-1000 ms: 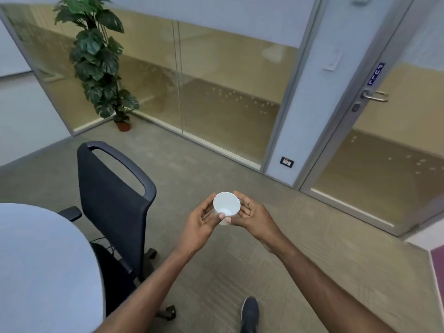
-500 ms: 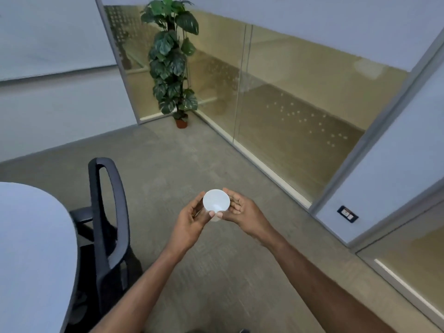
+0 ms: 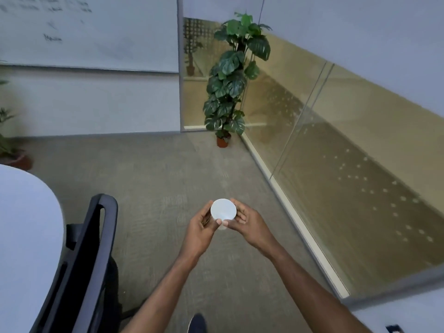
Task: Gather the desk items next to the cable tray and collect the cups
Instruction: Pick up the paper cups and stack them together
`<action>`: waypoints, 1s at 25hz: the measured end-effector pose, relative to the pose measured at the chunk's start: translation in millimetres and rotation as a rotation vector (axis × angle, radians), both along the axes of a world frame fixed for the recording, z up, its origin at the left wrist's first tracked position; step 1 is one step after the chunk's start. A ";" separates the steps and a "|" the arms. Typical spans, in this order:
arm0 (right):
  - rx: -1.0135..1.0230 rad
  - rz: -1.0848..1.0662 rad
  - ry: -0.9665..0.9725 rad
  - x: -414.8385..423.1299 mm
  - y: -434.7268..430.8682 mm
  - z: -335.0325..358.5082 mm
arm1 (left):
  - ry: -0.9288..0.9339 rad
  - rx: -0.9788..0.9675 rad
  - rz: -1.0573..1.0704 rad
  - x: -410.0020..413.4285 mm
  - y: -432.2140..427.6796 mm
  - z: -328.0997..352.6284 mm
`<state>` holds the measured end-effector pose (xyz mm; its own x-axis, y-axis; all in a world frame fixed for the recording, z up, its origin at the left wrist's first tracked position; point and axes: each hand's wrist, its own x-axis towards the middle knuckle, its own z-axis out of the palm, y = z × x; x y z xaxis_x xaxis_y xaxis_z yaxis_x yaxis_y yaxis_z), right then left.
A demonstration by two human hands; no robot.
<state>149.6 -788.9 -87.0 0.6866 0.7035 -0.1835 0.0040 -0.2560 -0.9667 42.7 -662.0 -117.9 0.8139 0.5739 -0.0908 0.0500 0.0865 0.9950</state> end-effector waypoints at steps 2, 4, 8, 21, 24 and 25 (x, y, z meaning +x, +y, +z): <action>-0.018 0.035 -0.036 32.8 28.1 5.0 | 0.000 0.021 0.001 30.4 26.2 1.3; -0.042 0.084 -0.017 63.6 60.9 5.6 | 0.008 0.004 0.031 55.2 57.4 1.6; -0.066 0.222 -0.028 107.1 134.8 1.9 | 0.008 0.030 0.155 82.5 115.6 -0.6; 0.011 0.717 0.034 264.9 431.2 -33.4 | 0.140 0.127 0.561 195.9 328.5 8.0; 0.022 0.802 0.046 278.4 488.6 -30.3 | 0.163 0.085 0.669 203.3 371.7 9.4; 0.026 0.833 0.038 281.8 507.8 -30.4 | 0.161 0.081 0.696 205.0 386.7 8.9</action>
<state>431.4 -281.1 -117.4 -0.0662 0.9828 -0.1725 0.1494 -0.1612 -0.9756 247.7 -275.2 -109.1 0.2364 0.9650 -0.1137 0.1568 0.0775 0.9846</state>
